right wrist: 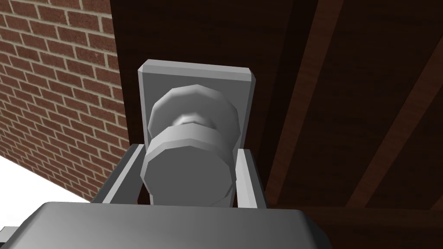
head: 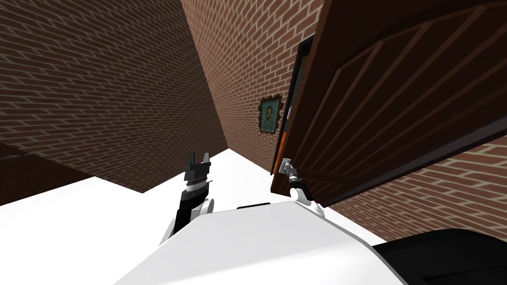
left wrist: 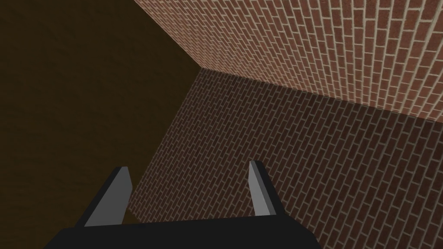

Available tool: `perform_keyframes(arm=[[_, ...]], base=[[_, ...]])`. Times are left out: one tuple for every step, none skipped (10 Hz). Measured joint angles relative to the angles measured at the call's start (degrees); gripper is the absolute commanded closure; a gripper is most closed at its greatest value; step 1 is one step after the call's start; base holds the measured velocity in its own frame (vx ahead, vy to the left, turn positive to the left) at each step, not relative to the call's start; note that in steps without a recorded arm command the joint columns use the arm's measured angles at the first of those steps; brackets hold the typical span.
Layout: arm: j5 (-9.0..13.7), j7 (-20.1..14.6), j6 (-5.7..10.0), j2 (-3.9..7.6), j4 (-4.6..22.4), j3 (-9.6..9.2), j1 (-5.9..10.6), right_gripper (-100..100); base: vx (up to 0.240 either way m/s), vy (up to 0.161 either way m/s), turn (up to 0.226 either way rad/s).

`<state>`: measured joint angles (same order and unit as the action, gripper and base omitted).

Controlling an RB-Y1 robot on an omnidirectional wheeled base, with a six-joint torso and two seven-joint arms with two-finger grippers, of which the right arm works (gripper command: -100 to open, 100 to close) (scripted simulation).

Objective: Pull the door open

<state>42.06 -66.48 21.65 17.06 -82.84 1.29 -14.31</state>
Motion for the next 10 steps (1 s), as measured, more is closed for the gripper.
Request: perform_keyframes(arm=[[0.2, -1.0, 0.21, 0.93, 0.0, -0.60, -0.27, 100], [0.3, -2.1, 0.51, 1.99, 0.1, -1.27, -0.59, 100], [0.5, -3.0, 0.73, 2.81, 0.1, -1.88, -0.85, 100], [0.6, -3.8, 0.94, 3.65, 0.0, -2.40, -1.10, 100], [0.7, -4.6, 1.13, 4.35, 0.1, -2.87, -1.28, 100], [0.7, -4.7, 1.04, 4.35, 0.2, -3.09, -1.37, 100], [0.7, -5.1, 1.20, 4.87, 0.0, -3.34, -1.69, 100], [0.6, -5.6, 1.55, 5.45, -0.4, -3.69, -1.97, 100], [0.5, -6.3, 2.04, 6.08, -0.4, -4.26, -2.08, 100], [0.4, -6.8, 2.39, 6.70, -0.5, -4.72, -2.46, 100]], base=[[-0.261, -0.058, 0.234], [-0.249, -0.058, 0.165], [-0.243, -0.055, 0.189], [-0.212, -0.067, 0.189], [-0.088, -0.030, 0.052], [-0.140, -0.029, 0.122], [-0.220, -0.069, 0.156], [-0.224, -0.053, 0.130], [-0.201, -0.024, 0.138], [-0.199, -0.026, 0.136]])
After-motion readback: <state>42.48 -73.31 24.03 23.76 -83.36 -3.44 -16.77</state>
